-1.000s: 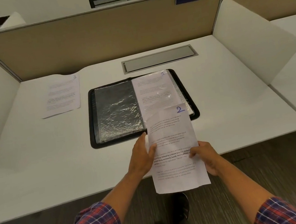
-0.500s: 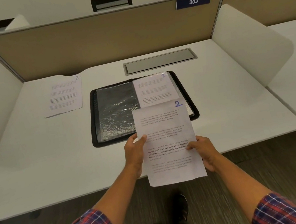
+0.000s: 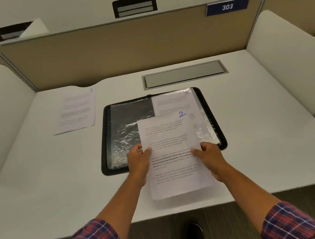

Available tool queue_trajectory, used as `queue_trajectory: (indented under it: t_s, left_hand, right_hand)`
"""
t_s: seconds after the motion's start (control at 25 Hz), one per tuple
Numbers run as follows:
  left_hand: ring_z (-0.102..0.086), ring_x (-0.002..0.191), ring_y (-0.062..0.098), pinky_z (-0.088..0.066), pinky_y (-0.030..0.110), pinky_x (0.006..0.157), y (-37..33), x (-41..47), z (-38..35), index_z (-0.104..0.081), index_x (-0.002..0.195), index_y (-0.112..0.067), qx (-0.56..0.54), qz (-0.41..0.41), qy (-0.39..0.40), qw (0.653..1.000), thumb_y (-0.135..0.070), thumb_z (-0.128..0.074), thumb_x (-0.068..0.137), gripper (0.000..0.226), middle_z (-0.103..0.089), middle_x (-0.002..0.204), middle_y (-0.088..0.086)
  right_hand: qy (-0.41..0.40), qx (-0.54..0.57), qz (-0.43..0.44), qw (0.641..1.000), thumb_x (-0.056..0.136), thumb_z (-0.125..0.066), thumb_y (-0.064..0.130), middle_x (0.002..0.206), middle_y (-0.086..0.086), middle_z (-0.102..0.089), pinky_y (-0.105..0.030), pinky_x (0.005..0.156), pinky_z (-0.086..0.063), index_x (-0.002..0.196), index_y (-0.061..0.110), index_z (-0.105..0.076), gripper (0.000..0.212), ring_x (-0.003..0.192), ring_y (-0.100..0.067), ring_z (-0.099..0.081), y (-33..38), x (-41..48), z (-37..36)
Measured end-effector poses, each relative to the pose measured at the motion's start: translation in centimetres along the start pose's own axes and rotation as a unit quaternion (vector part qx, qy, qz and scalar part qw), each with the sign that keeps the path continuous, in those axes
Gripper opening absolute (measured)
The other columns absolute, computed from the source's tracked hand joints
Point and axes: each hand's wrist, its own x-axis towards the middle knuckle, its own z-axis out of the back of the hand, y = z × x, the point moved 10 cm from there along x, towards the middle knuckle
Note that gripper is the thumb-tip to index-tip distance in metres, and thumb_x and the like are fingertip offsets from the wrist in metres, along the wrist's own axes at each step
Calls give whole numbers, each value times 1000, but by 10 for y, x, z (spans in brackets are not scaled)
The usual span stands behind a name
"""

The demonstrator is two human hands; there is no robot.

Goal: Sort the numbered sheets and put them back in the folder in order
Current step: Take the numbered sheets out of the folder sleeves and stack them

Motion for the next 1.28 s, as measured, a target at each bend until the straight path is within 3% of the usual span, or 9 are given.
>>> queue_trajectory:
  t_s: [0.32,0.44,0.56,0.76,0.92,1.04,1.28]
  left_hand:
    - [-78,78,21,-66,48,73,-18,41,42,-69,98,-19,46,2,-126,991,-22,-77,93,10,-78,92,0]
    - [-75,77,19,-63,35,63,-30,55,66,-68,100,-20,66,-4,-160,985,-24,-76,95,11,-75,92,-2]
    - [-71,80,16,-53,25,60,-40,80,100,-69,102,-19,78,-8,-194,978,-24,-71,98,7,-73,94,-2]
    - [-67,84,10,-54,27,72,-54,137,174,-70,108,-18,73,-7,-215,974,-21,-67,100,9,-70,94,-6]
    - [-70,88,16,-59,35,80,-70,190,246,-71,102,-18,73,-14,-231,970,-20,-69,98,5,-73,96,-2]
    - [-70,94,22,-61,40,90,-83,230,291,-72,109,-15,94,-20,-244,965,-21,-71,97,14,-72,99,-2]
    - [-67,95,22,-57,36,91,-110,315,351,-72,117,-12,131,-32,-258,957,-21,-73,96,23,-69,100,-1]
  right_hand:
    - [13,-50,9,999,100,-68,18,104,-2,-76,-42,83,-63,103,13,-70,6,93,-22,-75,31,45,-37]
    - [8,-60,-6,998,102,-65,19,98,-5,-75,-45,79,-64,99,7,-68,13,89,-25,-75,37,58,-65]
    - [3,-86,-8,996,103,-60,16,93,-7,-75,-33,65,-57,93,3,-68,18,82,-24,-72,46,74,-103]
    - [12,-85,9,996,102,-63,13,89,-7,-77,-31,64,-57,87,7,-76,21,80,-24,-73,70,99,-189]
    - [23,-78,14,997,100,-66,12,92,-4,-77,-34,68,-61,89,11,-74,13,84,-24,-75,96,122,-270]
    - [16,-95,11,995,98,-69,10,91,-3,-76,-34,68,-60,88,12,-73,11,83,-22,-74,112,140,-323]
    - [3,-139,25,990,94,-75,15,90,0,-74,-24,65,-53,90,16,-73,5,83,-17,-71,142,190,-409]
